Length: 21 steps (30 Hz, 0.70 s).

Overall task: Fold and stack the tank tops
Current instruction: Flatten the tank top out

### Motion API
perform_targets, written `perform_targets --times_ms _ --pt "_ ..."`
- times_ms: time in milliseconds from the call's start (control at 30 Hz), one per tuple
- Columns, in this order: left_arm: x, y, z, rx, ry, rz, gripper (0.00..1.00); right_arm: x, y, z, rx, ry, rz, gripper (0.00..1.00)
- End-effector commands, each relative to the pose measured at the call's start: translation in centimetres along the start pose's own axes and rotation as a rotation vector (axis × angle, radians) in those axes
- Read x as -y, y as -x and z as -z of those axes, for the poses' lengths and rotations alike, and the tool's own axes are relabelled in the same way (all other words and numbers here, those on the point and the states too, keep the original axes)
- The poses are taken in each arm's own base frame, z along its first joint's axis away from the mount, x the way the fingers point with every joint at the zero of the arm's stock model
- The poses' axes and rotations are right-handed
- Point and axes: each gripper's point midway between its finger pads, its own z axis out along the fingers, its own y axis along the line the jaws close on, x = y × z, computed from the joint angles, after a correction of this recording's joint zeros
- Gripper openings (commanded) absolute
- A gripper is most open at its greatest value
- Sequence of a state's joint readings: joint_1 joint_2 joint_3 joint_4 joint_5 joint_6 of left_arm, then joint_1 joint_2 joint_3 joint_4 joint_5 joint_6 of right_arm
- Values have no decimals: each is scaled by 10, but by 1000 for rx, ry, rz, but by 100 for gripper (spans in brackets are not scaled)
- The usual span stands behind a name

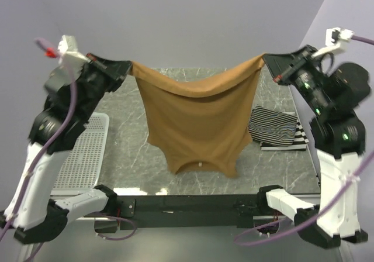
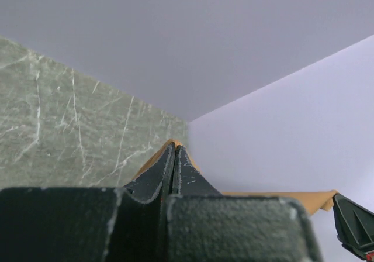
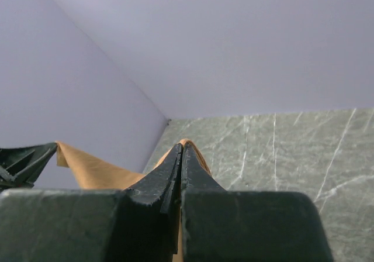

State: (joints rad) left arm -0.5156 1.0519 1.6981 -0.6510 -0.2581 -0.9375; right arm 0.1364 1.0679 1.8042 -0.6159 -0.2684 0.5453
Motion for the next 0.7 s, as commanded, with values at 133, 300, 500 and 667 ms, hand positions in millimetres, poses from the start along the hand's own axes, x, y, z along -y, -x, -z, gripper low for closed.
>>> perform_targets --times_ms 133,300,500,667 --pt "9 -3 -102 -30 -74 4 1 43 -21 -95 -71 -21 -26 0" --pt "29 36 -157 3 -132 -19 1 42 -4 -140 -70 42 -50 0" --pt "34 68 -161 13 -171 -51 1 24 26 -157 -38 92 -58 0" --pt "-18 40 -149 -32 -76 -33 1 62 -36 -151 -156 9 -112 0"
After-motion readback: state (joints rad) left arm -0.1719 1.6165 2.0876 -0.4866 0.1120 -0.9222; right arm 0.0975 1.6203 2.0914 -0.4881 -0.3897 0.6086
